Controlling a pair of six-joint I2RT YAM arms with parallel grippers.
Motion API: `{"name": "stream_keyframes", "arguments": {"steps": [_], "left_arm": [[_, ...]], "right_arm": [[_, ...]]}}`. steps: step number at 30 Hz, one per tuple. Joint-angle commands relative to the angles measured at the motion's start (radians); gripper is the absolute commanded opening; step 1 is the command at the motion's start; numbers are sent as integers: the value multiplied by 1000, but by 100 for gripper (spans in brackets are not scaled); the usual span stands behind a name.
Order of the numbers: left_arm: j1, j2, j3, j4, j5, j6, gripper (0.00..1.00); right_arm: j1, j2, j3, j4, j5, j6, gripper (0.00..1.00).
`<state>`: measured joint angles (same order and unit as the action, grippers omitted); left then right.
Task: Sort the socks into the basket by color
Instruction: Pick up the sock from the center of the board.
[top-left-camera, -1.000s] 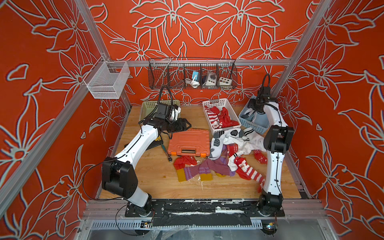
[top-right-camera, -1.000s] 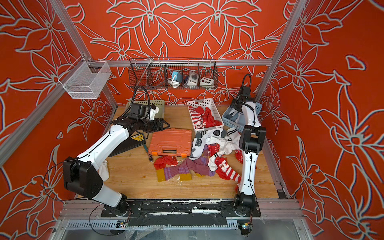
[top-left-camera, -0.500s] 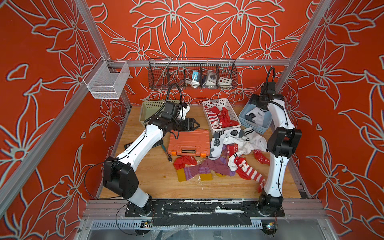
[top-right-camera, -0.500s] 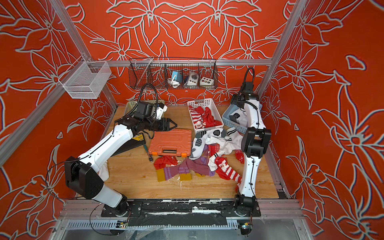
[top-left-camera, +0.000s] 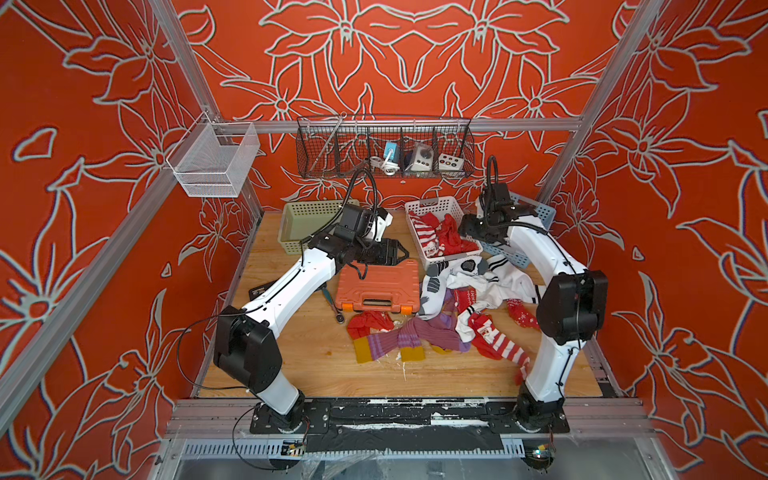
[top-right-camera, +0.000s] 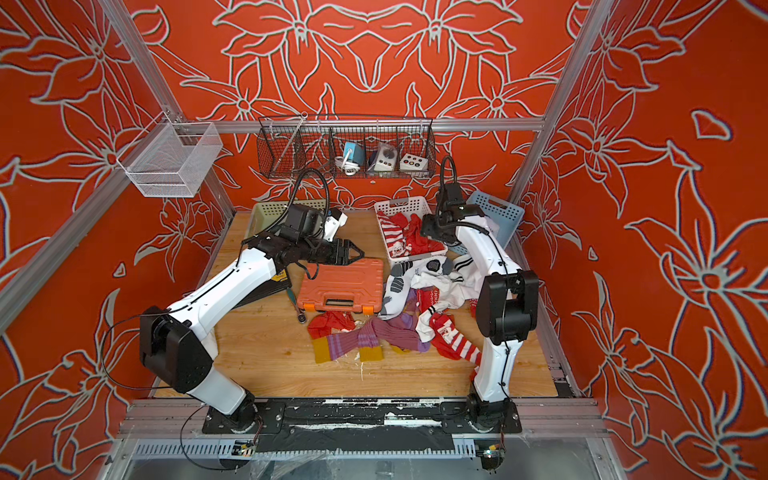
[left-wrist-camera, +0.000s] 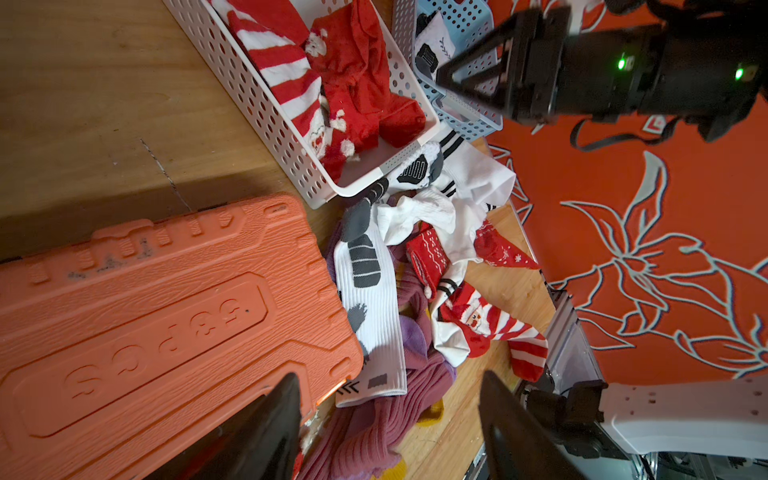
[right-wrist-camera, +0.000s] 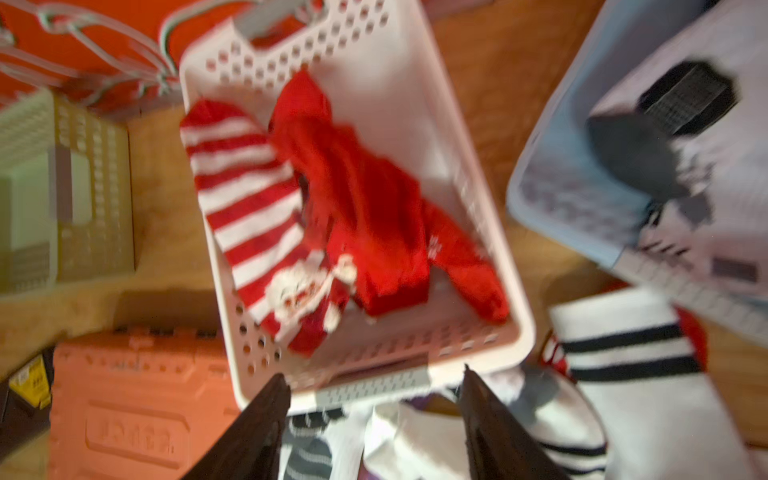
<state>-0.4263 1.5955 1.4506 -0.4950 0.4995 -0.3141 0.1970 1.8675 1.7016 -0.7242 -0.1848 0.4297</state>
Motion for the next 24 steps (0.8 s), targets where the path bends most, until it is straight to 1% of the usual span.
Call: {"name": "stream_keyframes", "arguments": {"steps": [1,4,6,8,11,14,18,24], "left_arm": [[-20,26,-8,37,21,16,65],[-48,90,36,19,10,36,66],[-69,131,74,-8,-19,58,67],[-79,157,86,-1,-27,63,67],[-92,210,114,8,-34,77,68],[-114,283,170,-22,-74,111,68],[-140,361,212,7,-129,131,68],[-170,483,300,13,-189,144,67]], "right_arm": [[14,-98,-73,-9,-27,17,66],[33,-144,-130,-28,-52,12,68],[53,-172,-170,-15,-83,-3,68],[82,-169,-177,-37,-103,-23,68],[108,-171,-180,-77,-86,-26,70],[110,-224,-213,-63,-70,-10,72],[110,-307,-256,-43,-65,2,73],[108,-381,-291,-38,-60,5,74]]}}
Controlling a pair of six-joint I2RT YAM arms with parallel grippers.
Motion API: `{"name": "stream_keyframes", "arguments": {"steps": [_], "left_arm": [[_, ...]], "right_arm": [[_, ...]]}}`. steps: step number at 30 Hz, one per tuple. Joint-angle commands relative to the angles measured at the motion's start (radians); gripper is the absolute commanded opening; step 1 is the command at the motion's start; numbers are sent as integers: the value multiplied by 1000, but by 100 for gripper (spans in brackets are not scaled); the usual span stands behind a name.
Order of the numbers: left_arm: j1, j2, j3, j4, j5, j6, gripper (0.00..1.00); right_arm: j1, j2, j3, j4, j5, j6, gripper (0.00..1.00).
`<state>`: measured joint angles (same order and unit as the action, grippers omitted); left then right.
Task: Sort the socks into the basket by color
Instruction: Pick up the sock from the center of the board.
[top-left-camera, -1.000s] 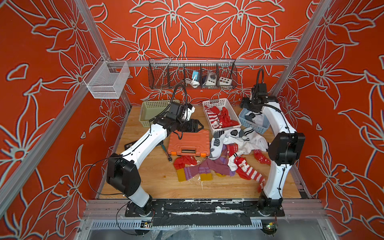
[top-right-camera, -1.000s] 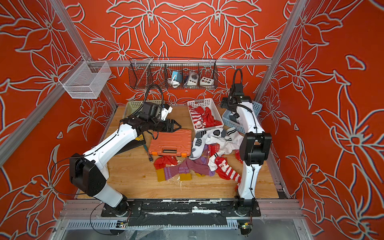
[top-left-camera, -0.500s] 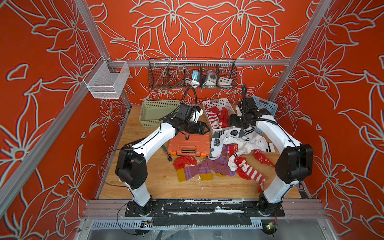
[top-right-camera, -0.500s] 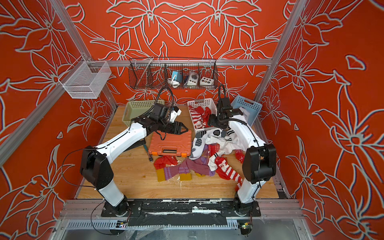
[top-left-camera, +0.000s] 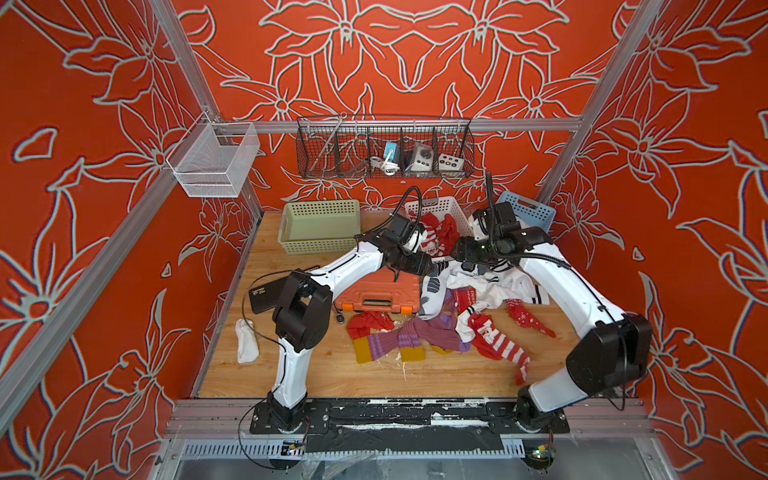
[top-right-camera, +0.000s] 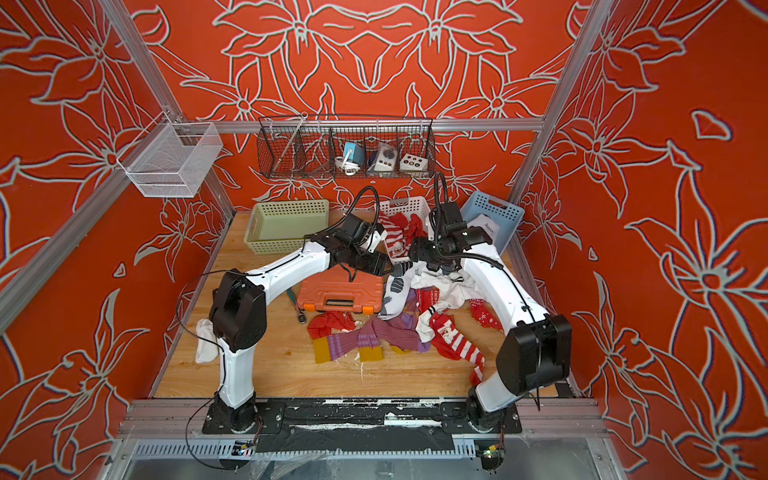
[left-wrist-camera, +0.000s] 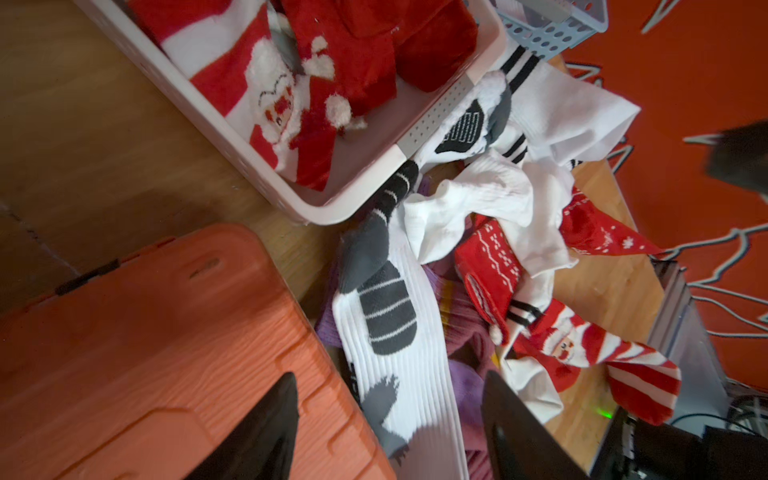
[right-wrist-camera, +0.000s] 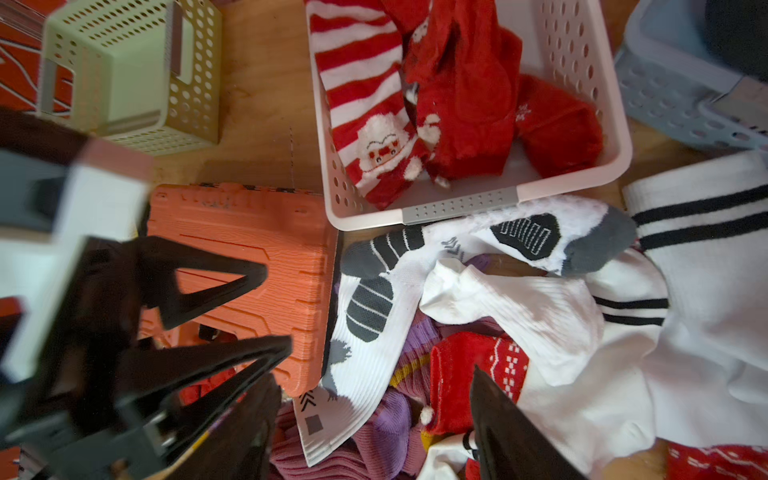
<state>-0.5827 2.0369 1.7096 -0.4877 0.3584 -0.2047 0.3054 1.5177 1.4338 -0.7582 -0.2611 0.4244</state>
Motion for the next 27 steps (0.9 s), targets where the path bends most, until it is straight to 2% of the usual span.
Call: {"name": "stream_keyframes", "arguments": {"steps": [1,11,21,27], "left_arm": [[-18,58,54,11,-59,36,67],[-33,223,200,-12,-87,48,62],[-35,307,289,-26,-60,47,32],[-35,297,261,-10,-21,33,21]], "right_arm": [[0,-42,-27,-2,21,10,74],[-8,-82,-15,-14,23,-2,75],[-21,-71,3,-16,19,-6,75],[-24,-52,15,-19,10,-6,75]]}}
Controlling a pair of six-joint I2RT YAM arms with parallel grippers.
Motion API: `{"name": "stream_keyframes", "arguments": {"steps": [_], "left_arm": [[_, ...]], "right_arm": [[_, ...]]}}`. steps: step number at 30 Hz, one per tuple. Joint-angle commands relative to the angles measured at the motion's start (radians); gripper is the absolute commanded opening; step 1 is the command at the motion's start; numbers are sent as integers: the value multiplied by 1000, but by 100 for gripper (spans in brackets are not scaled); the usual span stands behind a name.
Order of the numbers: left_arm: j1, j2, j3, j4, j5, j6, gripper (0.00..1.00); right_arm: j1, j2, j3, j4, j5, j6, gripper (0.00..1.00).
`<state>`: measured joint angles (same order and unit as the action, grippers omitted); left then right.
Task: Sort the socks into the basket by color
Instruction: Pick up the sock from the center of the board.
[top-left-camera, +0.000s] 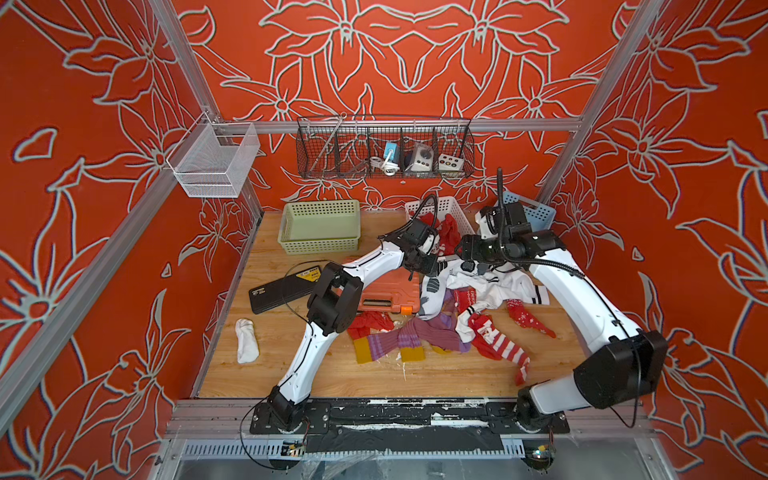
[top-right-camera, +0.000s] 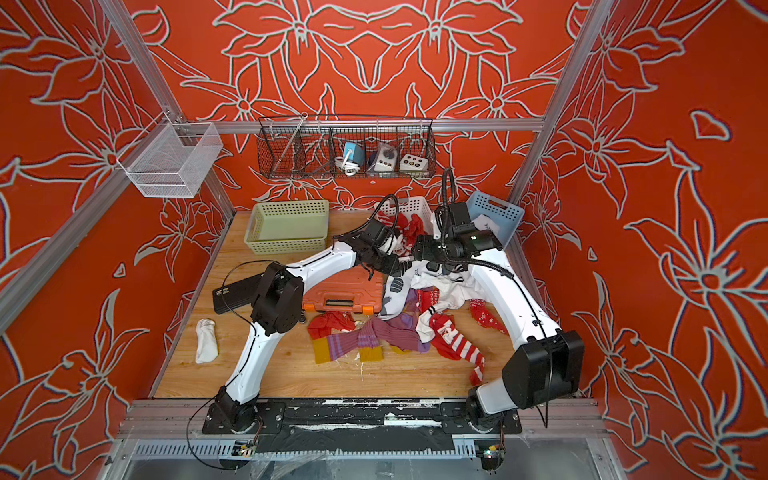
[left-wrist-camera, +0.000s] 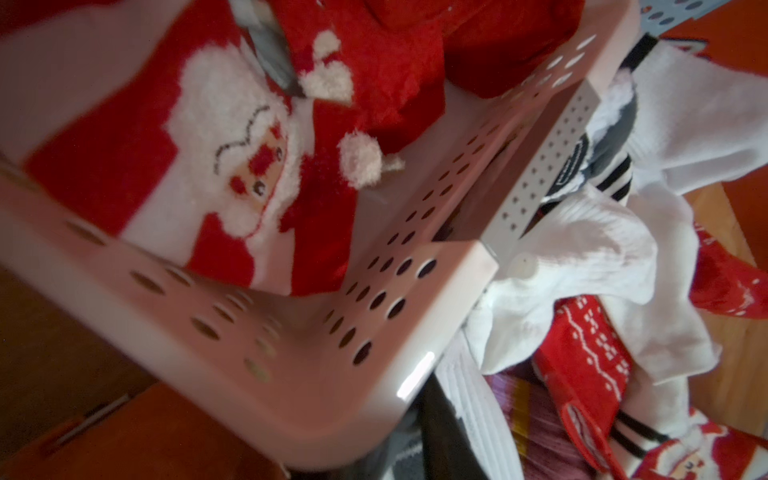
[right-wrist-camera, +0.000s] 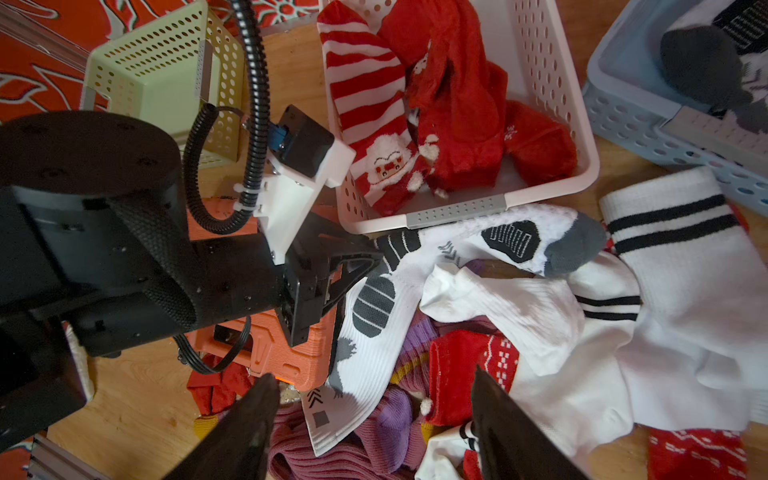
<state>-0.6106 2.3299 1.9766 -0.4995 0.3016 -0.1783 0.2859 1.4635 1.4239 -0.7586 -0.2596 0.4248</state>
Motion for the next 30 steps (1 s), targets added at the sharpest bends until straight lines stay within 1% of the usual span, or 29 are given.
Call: {"name": "stream_keyframes", "arguments": {"steps": [1,3,4,11,16,21,26,30], "left_arm": [[-8,1,-13,5,41,5,17],[-8,-13,-23,5,53,6,2],[-8,-22,-28,5,59,8,0],[-8,-119,-84,2,102,38,0],[-5,-251,-151,16,134,68,0],[22,-351,-132,-14,201,88,0],[58,-456,-161,17,245,102,0],[97,-516,-165,56,335,85,0]], "right_arm": [[-5,5,27,-19,7,-8,75],[-5,9,31,-21,4,-8,75],[-6,9,32,-21,3,-8,75],[-7,12,42,-19,-7,-13,75],[-6,14,55,-9,-40,-36,75],[-5,4,37,54,-125,-46,75],[-4,-6,43,126,-234,-72,76],[-4,-9,56,205,-324,-80,78]]}}
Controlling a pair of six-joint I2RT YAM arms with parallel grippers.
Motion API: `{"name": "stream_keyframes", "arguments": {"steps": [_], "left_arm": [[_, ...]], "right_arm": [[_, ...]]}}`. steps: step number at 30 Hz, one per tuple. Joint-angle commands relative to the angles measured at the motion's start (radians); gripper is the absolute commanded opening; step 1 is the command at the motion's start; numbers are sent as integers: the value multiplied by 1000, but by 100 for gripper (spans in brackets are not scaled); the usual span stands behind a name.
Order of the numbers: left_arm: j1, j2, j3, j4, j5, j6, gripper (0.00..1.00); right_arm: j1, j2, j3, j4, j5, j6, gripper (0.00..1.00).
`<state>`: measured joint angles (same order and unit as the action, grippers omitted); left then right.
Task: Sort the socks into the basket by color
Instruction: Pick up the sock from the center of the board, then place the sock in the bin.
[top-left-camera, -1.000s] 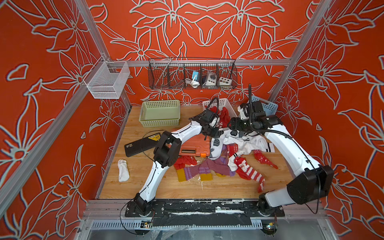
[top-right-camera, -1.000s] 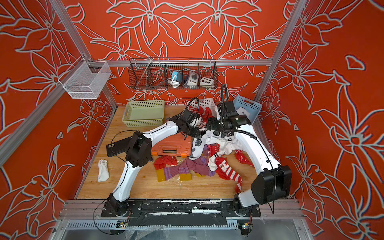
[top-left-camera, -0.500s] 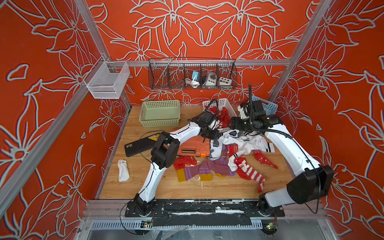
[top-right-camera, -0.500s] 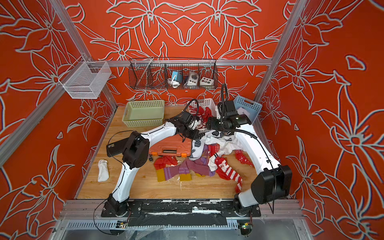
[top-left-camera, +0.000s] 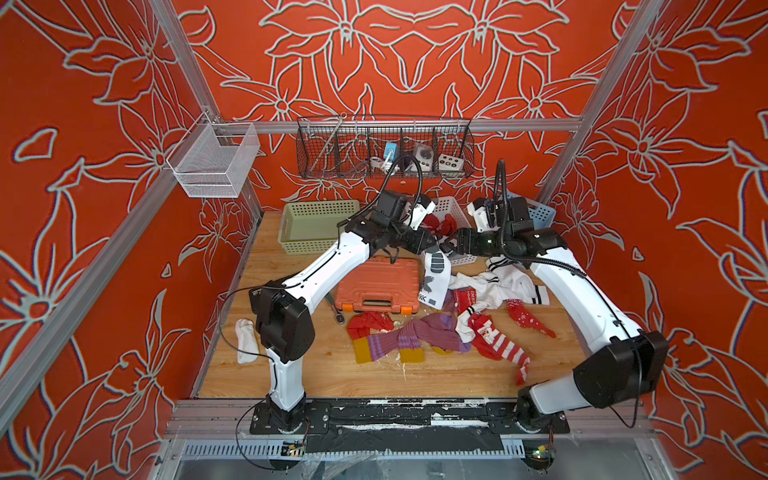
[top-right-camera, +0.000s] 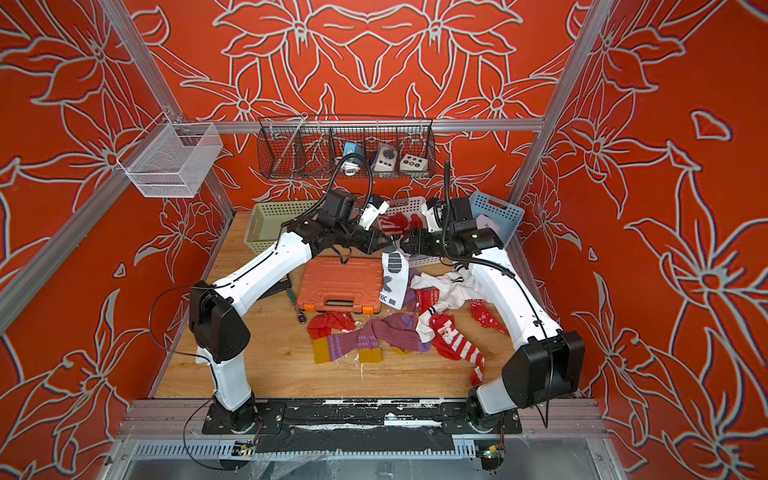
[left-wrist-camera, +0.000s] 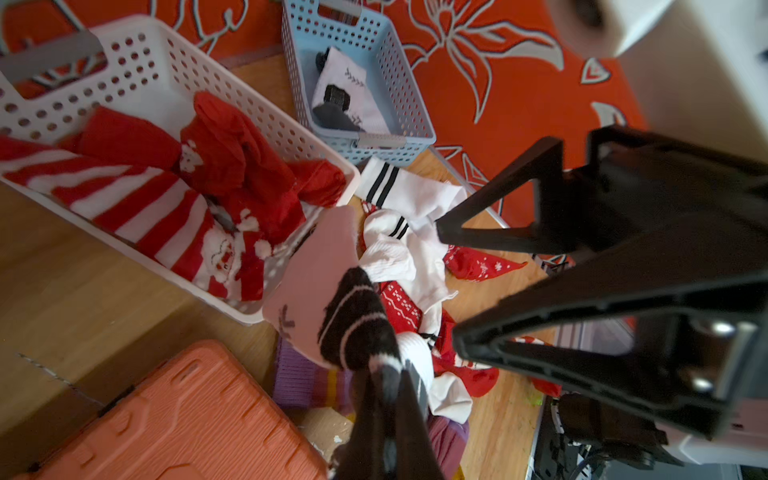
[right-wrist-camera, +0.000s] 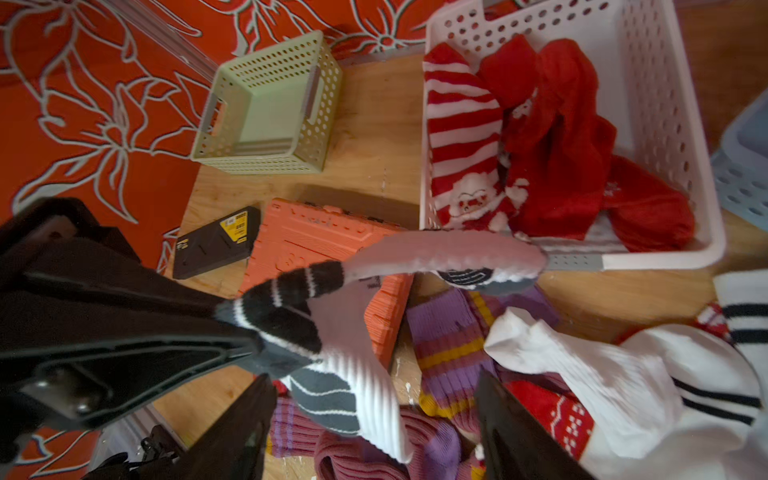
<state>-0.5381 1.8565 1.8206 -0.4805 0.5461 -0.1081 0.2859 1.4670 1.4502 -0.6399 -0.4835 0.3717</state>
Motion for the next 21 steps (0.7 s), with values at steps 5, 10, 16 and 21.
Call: {"name": "stream_keyframes", "arguments": {"steps": [5,10,16,21], "left_arm": [[77,-89,-2,105,245,-45,0],[96,-106,45,54,348,-34,0],[116,-149,32,61,432,-70,0],[142,-178,1,171,468,-165,0]], "right_arm": [[-2,-5,60,164,-193,-43,81],[-2,22,146,183,-237,-61,83],[-1,87,222,259,-368,-11,84],[38,99,187,319,-487,37,86]]}}
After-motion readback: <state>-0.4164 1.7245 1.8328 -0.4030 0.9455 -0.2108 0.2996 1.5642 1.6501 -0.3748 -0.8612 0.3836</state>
